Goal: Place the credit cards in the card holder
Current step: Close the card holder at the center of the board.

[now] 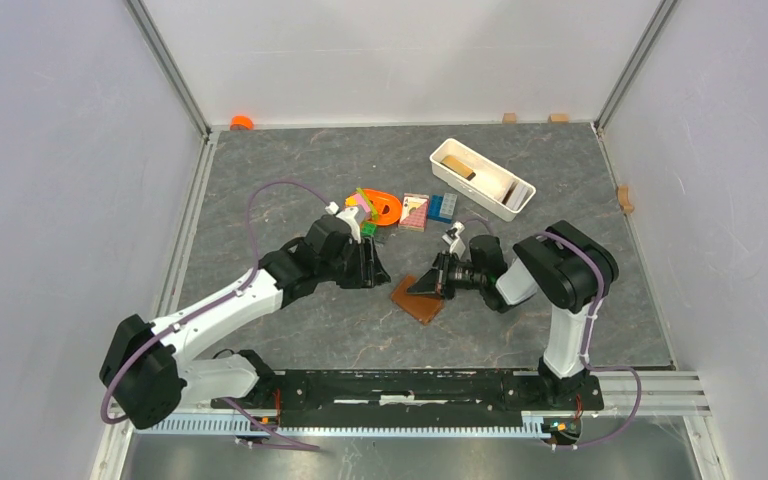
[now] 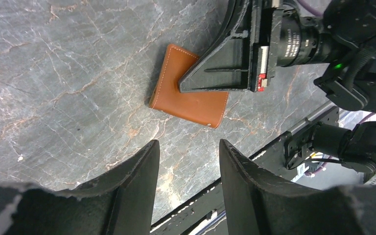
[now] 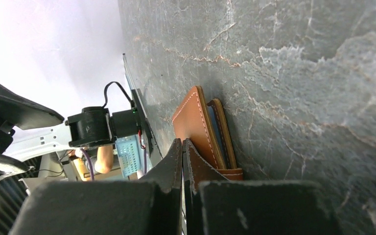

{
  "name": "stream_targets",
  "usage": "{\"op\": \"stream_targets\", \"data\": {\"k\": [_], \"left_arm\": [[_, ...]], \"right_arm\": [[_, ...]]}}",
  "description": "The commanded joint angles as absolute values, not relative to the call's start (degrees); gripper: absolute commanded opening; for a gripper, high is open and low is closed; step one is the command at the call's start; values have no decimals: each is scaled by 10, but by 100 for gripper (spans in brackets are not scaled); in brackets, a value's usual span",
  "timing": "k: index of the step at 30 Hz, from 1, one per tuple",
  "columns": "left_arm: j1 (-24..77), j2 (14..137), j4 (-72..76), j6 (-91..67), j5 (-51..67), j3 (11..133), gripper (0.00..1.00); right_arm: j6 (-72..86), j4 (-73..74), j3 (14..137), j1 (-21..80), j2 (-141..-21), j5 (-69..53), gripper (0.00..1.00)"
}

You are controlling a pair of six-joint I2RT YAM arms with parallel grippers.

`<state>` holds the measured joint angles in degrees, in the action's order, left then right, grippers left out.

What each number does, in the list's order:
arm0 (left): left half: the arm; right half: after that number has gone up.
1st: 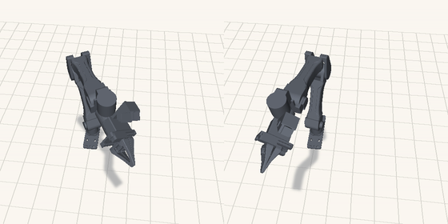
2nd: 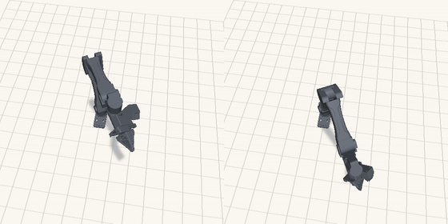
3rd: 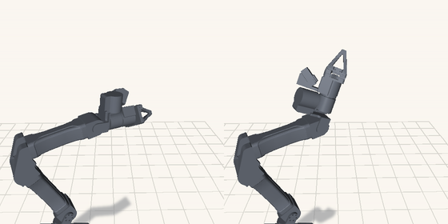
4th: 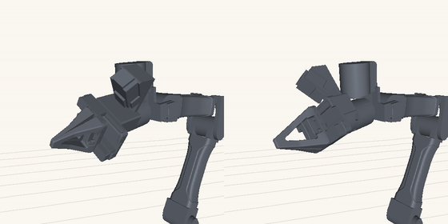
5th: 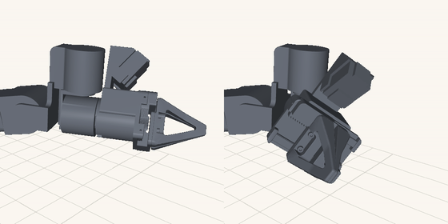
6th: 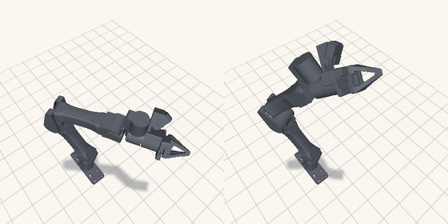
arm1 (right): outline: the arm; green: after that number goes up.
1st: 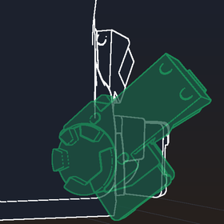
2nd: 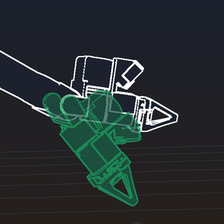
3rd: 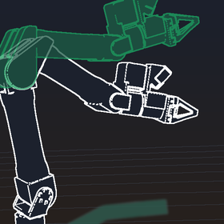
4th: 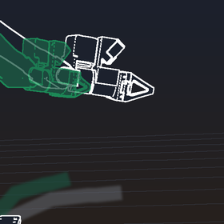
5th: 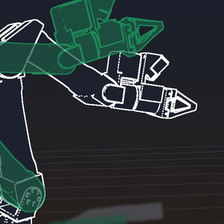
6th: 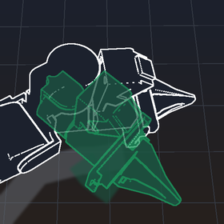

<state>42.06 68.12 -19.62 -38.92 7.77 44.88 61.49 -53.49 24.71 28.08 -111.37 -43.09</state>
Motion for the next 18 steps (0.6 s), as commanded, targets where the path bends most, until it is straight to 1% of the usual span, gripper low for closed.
{"op": "stream_targets", "data": {"k": [1,11,18], "left_arm": [[414,658,-185,-359,60,473,55],[406,639,-179,-351,49,473,55],[405,623,-169,-345,45,469,55]], "right_arm": [[524,-228,225,283,-1220,-243,0],[529,-224,267,292,-1268,-255,0],[526,-218,270,295,-1273,-248,0]]}}
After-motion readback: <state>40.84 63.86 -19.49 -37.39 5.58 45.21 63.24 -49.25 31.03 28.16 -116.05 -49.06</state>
